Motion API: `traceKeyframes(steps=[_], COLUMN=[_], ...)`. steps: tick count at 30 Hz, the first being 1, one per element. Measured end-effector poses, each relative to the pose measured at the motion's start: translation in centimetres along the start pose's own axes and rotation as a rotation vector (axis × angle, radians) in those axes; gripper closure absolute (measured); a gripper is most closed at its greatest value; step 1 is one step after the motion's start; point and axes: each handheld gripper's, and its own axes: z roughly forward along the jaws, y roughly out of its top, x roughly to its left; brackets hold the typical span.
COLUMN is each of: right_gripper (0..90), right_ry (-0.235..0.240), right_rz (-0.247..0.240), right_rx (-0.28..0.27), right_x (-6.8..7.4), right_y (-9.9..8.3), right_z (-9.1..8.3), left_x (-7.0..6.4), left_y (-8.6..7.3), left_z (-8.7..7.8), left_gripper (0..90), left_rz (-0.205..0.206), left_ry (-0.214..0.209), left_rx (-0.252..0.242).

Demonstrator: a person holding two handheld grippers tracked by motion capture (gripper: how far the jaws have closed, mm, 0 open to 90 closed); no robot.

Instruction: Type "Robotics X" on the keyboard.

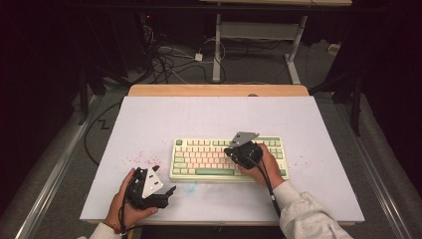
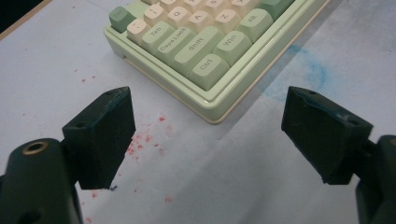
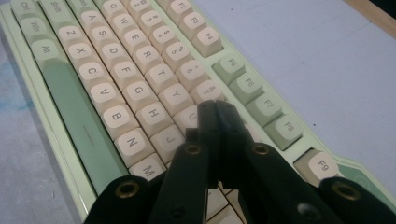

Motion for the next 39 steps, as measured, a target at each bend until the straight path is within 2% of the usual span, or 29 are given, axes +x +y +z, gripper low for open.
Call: traceKeyframes(steps=[5,9,10,12,15,18,20,26,30,32,37,39], right_gripper=[90.0,90.0,89.6,86.7,83.9,76.6,65.5,45.5,33.7,30.4,22.6,22.5], right_ry=[-0.009,-0.009,-0.007,-0.008,-0.017,-0.019,-0.014,-0.076,-0.091,-0.113,-0.118,-0.117], right_rz=[0.025,0.017,0.032,0.03,0.054,0.05,0.054,0.078,0.084,0.079,0.076,0.068], right_rx=[-0.043,-0.069,-0.071,-0.082,-0.107,-0.127,-0.152,-0.209,-0.224,-0.222,-0.238,-0.242], right_x=[0.0,0.1,0.1,0.1,0.2,0.3,0.4,0.6,0.6,0.6,0.7,0.7], right_y=[0.1,0.2,0.2,0.2,0.2,0.2,0.2,0.1,0.1,0.1,-0.1,-0.3], right_z=[-0.8,-1.2,-1.4,-1.7,-2.2,-2.5,-2.8,-3.9,-4.6,-4.9,-5.7,-5.9], left_x=[-0.1,-0.1,-0.1,-0.1,-0.1,-0.2,-0.1,-0.1,0.0,0.0,0.0,0.0], left_y=[0.0,0.0,0.0,0.0,0.0,0.1,0.1,0.1,0.1,0.1,0.1,0.1], left_z=[0.0,0.0,0.0,0.0,0.1,0.0,0.0,0.0,-0.1,-0.2,-0.1,-0.1], left_gripper=[16.3,16.3,16.3,16.3,16.3,16.3,16.3,16.3,16.3,16.3,16.6,16.6], left_rz=[0.006,0.004,0.003,0.005,0.007,0.007,0.005,0.007,0.006,0.004,0.003,0.001], left_ry=[0.003,0.005,0.006,0.006,0.006,0.006,0.007,0.006,0.008,0.007,0.007,0.007], left_rx=[0.003,0.002,0.001,0.003,0.004,0.002,0.002,0.001,0.002,0.0,0.001,0.002])
